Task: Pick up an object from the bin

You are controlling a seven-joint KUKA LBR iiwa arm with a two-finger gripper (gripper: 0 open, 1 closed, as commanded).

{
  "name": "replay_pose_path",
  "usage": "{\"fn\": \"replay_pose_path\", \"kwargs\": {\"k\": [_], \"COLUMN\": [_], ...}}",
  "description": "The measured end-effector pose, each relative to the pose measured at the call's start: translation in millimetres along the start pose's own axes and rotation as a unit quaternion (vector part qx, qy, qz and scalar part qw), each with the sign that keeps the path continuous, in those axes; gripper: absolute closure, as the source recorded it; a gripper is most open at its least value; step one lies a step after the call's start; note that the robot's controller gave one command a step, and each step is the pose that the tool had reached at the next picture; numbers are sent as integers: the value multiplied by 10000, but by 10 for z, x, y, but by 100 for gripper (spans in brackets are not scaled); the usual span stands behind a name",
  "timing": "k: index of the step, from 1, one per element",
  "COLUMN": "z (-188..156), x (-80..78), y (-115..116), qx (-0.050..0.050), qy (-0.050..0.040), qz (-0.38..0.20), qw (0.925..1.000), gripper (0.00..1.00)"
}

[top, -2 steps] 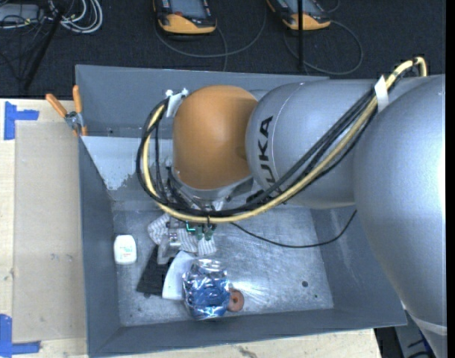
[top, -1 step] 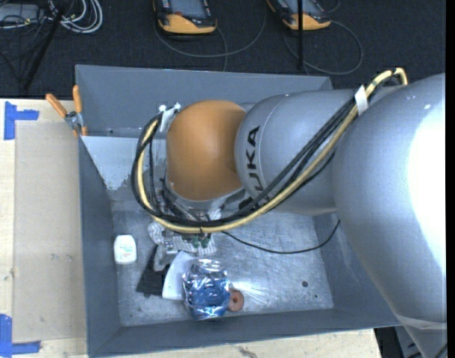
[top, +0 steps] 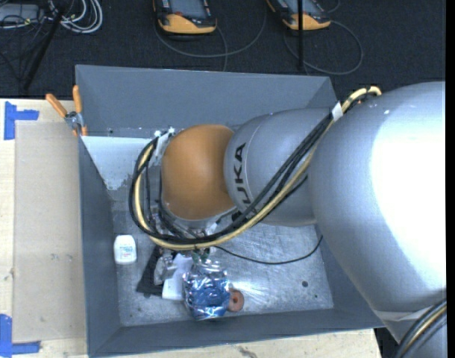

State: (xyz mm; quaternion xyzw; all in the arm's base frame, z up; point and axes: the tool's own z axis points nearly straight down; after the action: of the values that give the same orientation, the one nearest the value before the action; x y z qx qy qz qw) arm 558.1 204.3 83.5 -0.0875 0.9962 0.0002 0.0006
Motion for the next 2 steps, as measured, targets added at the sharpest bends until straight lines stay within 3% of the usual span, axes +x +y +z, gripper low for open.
{"fn": "replay_pose_path", "kwargs": {"k": [1,2], "z": [36,36], "x": [2,-2], "y": [-1,-14], "qx": [-10,-4], "qy": [9,2], "qz": [-43,-29], "qw": [10000,10000], "gripper": [100,0]}}
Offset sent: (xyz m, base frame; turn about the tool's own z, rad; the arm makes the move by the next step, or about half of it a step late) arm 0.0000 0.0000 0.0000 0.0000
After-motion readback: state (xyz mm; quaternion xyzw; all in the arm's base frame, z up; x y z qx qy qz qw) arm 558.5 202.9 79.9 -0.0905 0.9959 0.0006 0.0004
